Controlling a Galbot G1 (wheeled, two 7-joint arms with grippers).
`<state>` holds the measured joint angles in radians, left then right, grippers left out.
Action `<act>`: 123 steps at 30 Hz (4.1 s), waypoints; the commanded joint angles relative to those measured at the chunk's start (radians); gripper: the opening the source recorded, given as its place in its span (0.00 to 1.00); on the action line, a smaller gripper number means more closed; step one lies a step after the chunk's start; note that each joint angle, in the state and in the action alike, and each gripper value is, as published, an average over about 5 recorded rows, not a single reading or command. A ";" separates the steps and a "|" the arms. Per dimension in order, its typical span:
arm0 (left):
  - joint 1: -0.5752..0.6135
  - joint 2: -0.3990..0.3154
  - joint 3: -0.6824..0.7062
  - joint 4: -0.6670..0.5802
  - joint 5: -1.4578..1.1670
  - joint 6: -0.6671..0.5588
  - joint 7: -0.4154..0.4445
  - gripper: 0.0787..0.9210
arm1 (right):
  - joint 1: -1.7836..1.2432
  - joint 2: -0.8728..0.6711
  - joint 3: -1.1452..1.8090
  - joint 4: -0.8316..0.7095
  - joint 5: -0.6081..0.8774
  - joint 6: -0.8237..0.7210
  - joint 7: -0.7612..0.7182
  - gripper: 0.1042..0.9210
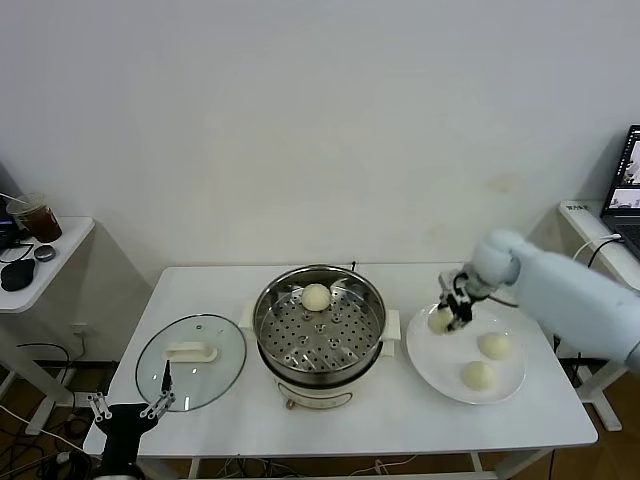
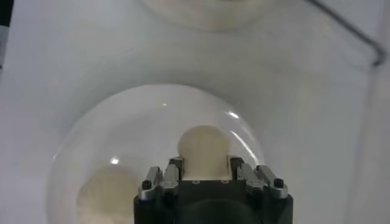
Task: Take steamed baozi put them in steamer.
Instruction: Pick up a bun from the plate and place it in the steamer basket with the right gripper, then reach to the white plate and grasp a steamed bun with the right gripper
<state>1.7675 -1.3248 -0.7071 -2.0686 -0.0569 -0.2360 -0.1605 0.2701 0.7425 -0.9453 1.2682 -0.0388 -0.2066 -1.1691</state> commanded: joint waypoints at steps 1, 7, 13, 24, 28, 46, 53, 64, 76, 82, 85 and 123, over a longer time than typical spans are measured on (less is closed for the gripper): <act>-0.019 0.026 0.010 0.001 -0.011 0.008 0.001 0.88 | 0.463 -0.025 -0.268 0.149 0.271 -0.090 -0.016 0.46; -0.024 0.032 0.020 -0.001 -0.010 0.012 0.000 0.88 | 0.625 0.126 -0.413 0.251 0.516 -0.240 0.067 0.46; -0.040 0.028 0.017 0.010 -0.014 0.016 -0.002 0.88 | 0.506 0.344 -0.410 0.253 0.621 -0.404 0.196 0.46; -0.051 0.011 -0.002 0.020 -0.009 0.018 -0.003 0.88 | 0.279 0.608 -0.370 0.049 0.655 -0.515 0.284 0.46; -0.051 0.006 -0.006 0.020 -0.006 0.017 -0.004 0.88 | 0.235 0.647 -0.369 0.005 0.646 -0.520 0.288 0.46; -0.052 0.003 -0.010 0.021 -0.004 0.009 -0.004 0.88 | 0.164 0.723 -0.349 -0.108 0.581 -0.520 0.305 0.46; -0.054 0.000 -0.009 0.022 -0.004 0.008 -0.004 0.88 | 0.174 0.714 -0.346 -0.108 0.568 -0.520 0.297 0.46; -0.057 -0.001 -0.006 0.022 -0.003 0.010 -0.002 0.88 | 0.210 0.674 -0.337 -0.071 0.555 -0.519 0.258 0.50; -0.076 0.014 0.011 0.038 -0.002 0.011 0.001 0.88 | 0.470 0.241 -0.382 0.274 0.576 -0.427 0.112 0.86; -0.088 0.008 0.043 0.045 0.022 0.016 0.003 0.88 | 0.413 0.043 -0.329 0.437 0.526 -0.400 0.114 0.88; -0.090 0.007 0.051 0.050 0.028 0.016 0.003 0.88 | 0.434 -0.115 -0.330 0.527 0.436 -0.319 0.019 0.88; -0.042 -0.029 0.027 0.048 0.073 0.008 0.004 0.88 | -0.475 -0.180 0.275 0.065 -0.205 0.084 0.028 0.88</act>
<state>1.7213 -1.3510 -0.6718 -2.0219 0.0140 -0.2287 -0.1565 -0.1001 0.4549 -0.7338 1.4707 -0.1762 -0.1404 -1.1684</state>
